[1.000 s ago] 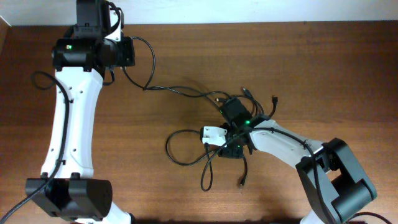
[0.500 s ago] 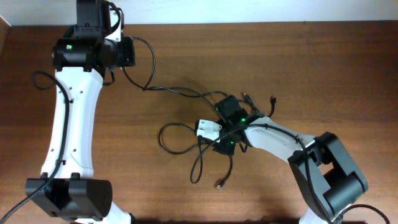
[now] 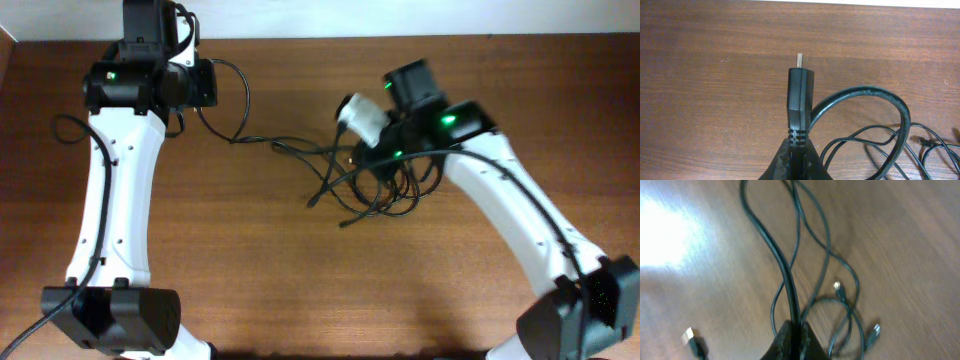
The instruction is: Untangle cables
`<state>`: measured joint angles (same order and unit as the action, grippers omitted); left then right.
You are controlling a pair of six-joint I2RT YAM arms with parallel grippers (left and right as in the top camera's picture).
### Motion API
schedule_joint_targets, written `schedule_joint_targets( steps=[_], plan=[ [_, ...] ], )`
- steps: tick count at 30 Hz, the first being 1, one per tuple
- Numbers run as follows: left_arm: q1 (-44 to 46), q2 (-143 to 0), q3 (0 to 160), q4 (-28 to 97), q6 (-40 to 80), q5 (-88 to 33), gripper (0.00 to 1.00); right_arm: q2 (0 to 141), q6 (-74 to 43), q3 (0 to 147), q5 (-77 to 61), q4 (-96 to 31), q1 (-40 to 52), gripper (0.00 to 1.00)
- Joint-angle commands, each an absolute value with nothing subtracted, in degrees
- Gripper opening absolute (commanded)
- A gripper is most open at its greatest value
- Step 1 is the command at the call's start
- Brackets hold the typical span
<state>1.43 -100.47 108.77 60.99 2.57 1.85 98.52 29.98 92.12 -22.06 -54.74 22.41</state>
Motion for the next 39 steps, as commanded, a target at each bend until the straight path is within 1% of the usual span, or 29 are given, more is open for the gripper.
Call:
schedule_joint_targets(
  steps=[1, 2, 3, 5, 8, 11, 15, 22, 26, 31, 35, 39],
  plan=[
    [1.1, -99.4, 109.6, 60.7, 1.7, 1.2, 0.00, 95.4, 28.4, 101.9, -23.8, -61.5, 18.2, 0.04],
    [1.1, -99.4, 109.6, 60.7, 1.7, 1.2, 0.00, 95.4, 27.9, 117.9, -23.8, -71.4, 11.4, 0.04],
    [1.1, -99.4, 109.6, 60.7, 1.7, 1.2, 0.00, 95.4, 26.4, 124.9, -23.8, -73.9, 8.3, 0.04],
    [1.1, -99.4, 109.6, 60.7, 1.7, 1.2, 0.00, 95.4, 24.6, 132.8, -23.8, -75.9, 4.9, 0.04],
    [1.1, -99.4, 109.6, 60.8, 1.7, 1.2, 0.00, 95.4, 24.1, 139.8, -23.6, -78.9, 2.3, 0.04],
    [1.1, -99.4, 109.6, 60.8, 1.7, 1.2, 0.00, 95.6, 24.1, 140.1, -23.5, -79.1, 0.4, 0.04],
    [1.1, -99.4, 109.6, 61.0, 1.7, 1.2, 0.00, 95.8, 24.6, 140.1, -23.4, -78.6, -7.0, 0.04],
    [1.1, -99.4, 109.6, 60.9, 1.6, 1.3, 0.00, 97.6, 24.8, 140.1, -23.1, -73.8, -30.1, 0.04],
    [1.1, -99.4, 109.6, 60.9, 1.6, 1.5, 0.00, 99.5, 23.5, 140.1, -23.1, -72.0, -39.0, 0.04],
    [1.1, -99.4, 109.6, 61.0, 1.6, 3.4, 0.00, 103.4, 23.5, 140.0, -21.2, -72.9, -45.0, 0.04],
    [1.1, -99.4, 109.6, 61.2, 1.6, 3.4, 0.00, 109.7, 23.7, 138.8, -21.2, -75.5, -45.0, 0.04],
    [1.1, -99.4, 109.6, 61.4, 1.6, 3.4, 0.00, 115.0, 29.5, 130.8, -21.4, -76.5, -45.0, 0.04]
  ],
)
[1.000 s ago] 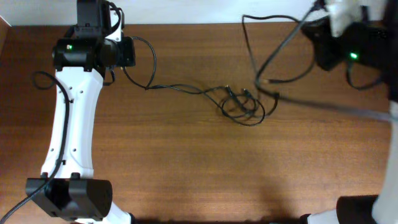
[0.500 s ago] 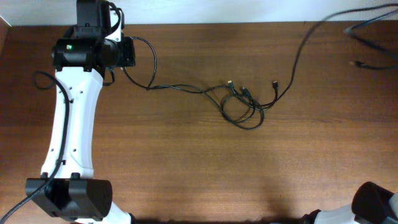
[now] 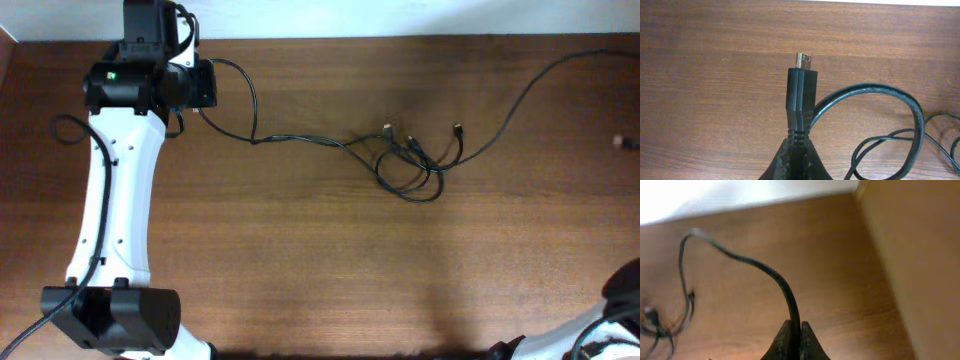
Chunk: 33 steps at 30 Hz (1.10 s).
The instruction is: Untangle cables
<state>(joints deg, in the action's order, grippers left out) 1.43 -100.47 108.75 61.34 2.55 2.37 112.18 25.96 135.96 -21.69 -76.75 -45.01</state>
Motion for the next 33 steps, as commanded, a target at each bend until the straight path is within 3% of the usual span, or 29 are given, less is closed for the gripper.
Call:
schedule_joint_targets(
  steps=[1, 9, 12, 23, 24, 25, 33],
  plan=[
    [1.1, -99.4, 109.6, 61.4, 1.7, 3.4, 0.00, 115.6, 30.8, 126.9, -21.9, -75.5, -45.0, 0.04],
    [1.1, -99.4, 109.6, 61.6, 1.6, 3.9, 0.00, 115.7, 31.1, 95.0, -21.7, -53.8, -45.2, 0.04],
    [1.1, -99.4, 109.6, 61.5, 1.6, 3.9, 0.00, 115.7, 31.1, 91.8, -14.6, -52.3, -47.4, 0.04],
    [1.1, -99.4, 109.6, 62.2, 1.7, 3.9, 0.00, 115.7, 31.1, 91.6, -20.3, -52.8, -53.2, 0.04],
    [1.1, -99.4, 109.6, 62.2, 1.7, 3.9, 0.00, 115.7, 31.1, 91.6, -23.4, -52.9, -53.2, 0.13],
    [1.1, -99.4, 109.6, 62.0, 1.7, 3.9, 0.00, 115.7, 31.1, 91.6, -27.6, -53.8, -53.3, 0.99],
    [1.1, -99.4, 109.6, 60.1, 1.6, 3.9, 0.00, 115.7, 31.4, 91.6, -37.6, -48.9, -50.4, 0.99]
  ],
)
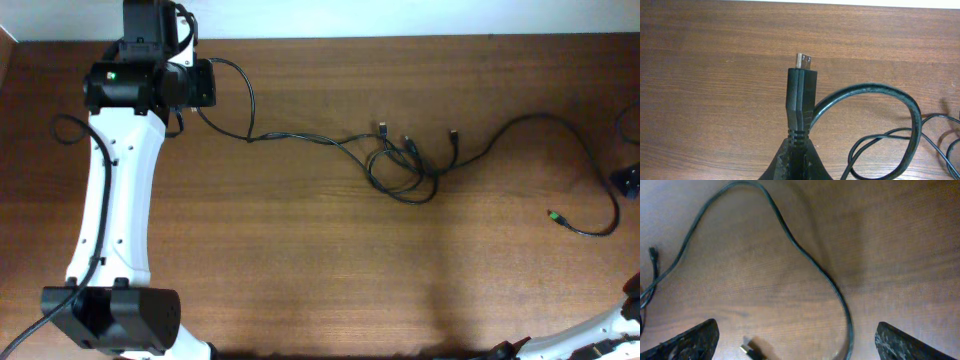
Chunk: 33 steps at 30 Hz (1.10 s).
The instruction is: Untangle cables
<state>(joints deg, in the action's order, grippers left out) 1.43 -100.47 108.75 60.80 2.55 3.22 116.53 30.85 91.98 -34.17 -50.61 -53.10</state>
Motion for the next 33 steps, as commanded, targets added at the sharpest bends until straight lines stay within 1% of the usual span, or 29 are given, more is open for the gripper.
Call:
schedule_joint_targets(
  steps=[1, 4, 6, 10, 12, 14, 17, 18, 21, 24, 26, 33],
  plan=[
    [1.1, -99.4, 109.6, 60.1, 1.6, 4.0, 0.00, 115.5, 33.4, 91.7, -36.6, -48.4, -48.3, 0.99],
    [1.1, -99.4, 109.6, 60.2, 1.6, 7.6, 0.03, 114.7, 46.6, 92.9, -34.2, -50.6, -38.1, 0.99],
    [1.1, -99.4, 109.6, 60.3, 1.6, 7.7, 0.03, 114.7, 54.7, 94.4, -34.0, -53.1, -30.4, 0.99],
    [1.1, -99.4, 109.6, 60.3, 1.6, 7.8, 0.04, 114.7, 66.0, 95.1, -33.3, -56.1, -15.1, 0.99],
    [1.1, -99.4, 109.6, 60.3, 1.4, 7.8, 0.02, 114.8, 67.1, 95.0, -29.7, -56.8, -10.5, 0.99],
    [1.1, -99.4, 109.6, 60.3, 1.4, 7.8, 0.01, 115.5, 67.1, 95.0, -26.7, -56.6, -7.9, 0.99],
    [1.1, -99.4, 109.6, 60.2, 0.2, 7.8, 0.00, 118.6, 67.4, 95.0, -26.6, -56.7, -6.4, 0.99],
    [1.1, -99.4, 109.6, 60.2, -1.0, 7.8, 0.00, 119.5, 69.5, 95.0, -26.5, -57.8, -6.4, 0.99],
    [1.1, -99.4, 109.6, 60.2, -4.0, 8.0, 0.01, 120.4, 84.0, 95.0, -26.7, -62.3, -6.5, 0.99],
    [1.1, -99.4, 109.6, 60.1, -4.9, 8.6, 0.03, 120.8, 86.6, 95.0, -26.7, -62.4, -6.4, 0.99],
    [1.1, -99.4, 109.6, 60.1, -4.9, 9.9, 0.04, 121.3, 91.0, 95.0, -26.7, -63.8, -6.4, 0.99],
    [1.1, -99.4, 109.6, 58.8, -4.4, 10.3, 0.06, 125.5, 91.3, 90.9, -26.7, -60.8, -6.5, 0.99]
  ],
)
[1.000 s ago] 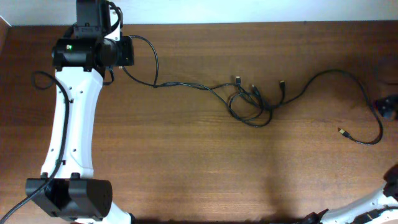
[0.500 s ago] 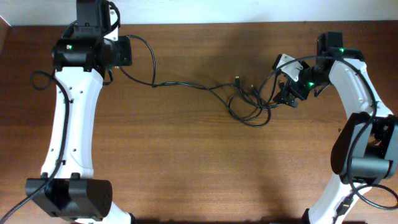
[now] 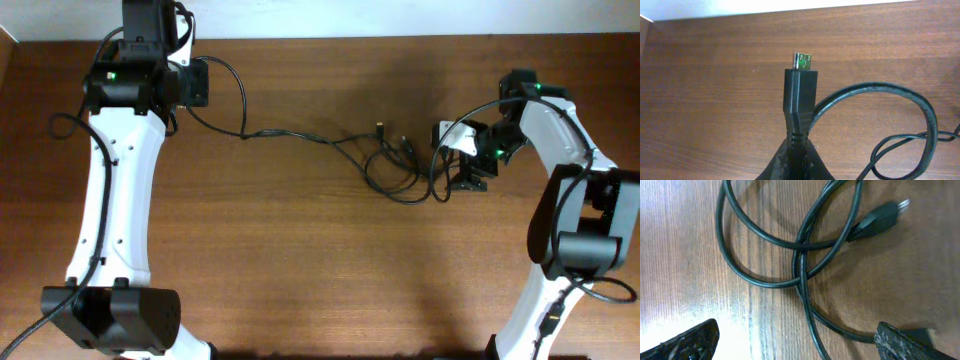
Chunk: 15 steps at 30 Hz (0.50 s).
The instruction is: Untangle cables
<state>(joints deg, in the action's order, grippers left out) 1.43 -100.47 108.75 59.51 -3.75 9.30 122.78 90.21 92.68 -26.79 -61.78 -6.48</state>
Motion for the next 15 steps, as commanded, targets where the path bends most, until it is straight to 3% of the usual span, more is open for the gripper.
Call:
schedule_joint_targets(
  steps=[1, 3, 4, 5, 10, 15],
  plan=[
    [1.1, -99.4, 109.6, 58.8, -4.3, 10.3, 0.06, 126.4, 91.3, 90.7, -26.7, -60.6, -6.5, 0.99],
    [1.1, -99.4, 109.6, 58.8, -4.2, 10.3, 0.07, 128.1, 91.3, 90.5, -28.1, -60.6, -6.5, 0.99],
    [1.1, -99.4, 109.6, 58.8, -4.1, 10.3, 0.07, 129.1, 91.3, 90.5, -28.8, -60.6, -6.5, 0.76],
    [1.1, -99.4, 109.6, 58.8, -4.1, 10.3, 0.07, 129.9, 91.3, 90.5, -28.9, -59.9, -6.5, 0.04],
    [1.1, -99.4, 109.6, 58.8, -3.7, 10.1, 0.08, 130.6, 91.2, 90.7, -29.4, -58.2, -6.5, 0.04],
    [1.1, -99.4, 109.6, 58.8, -3.0, 9.7, 0.07, 126.9, 83.0, 96.2, -31.3, -58.9, -6.5, 0.04]
  ],
)
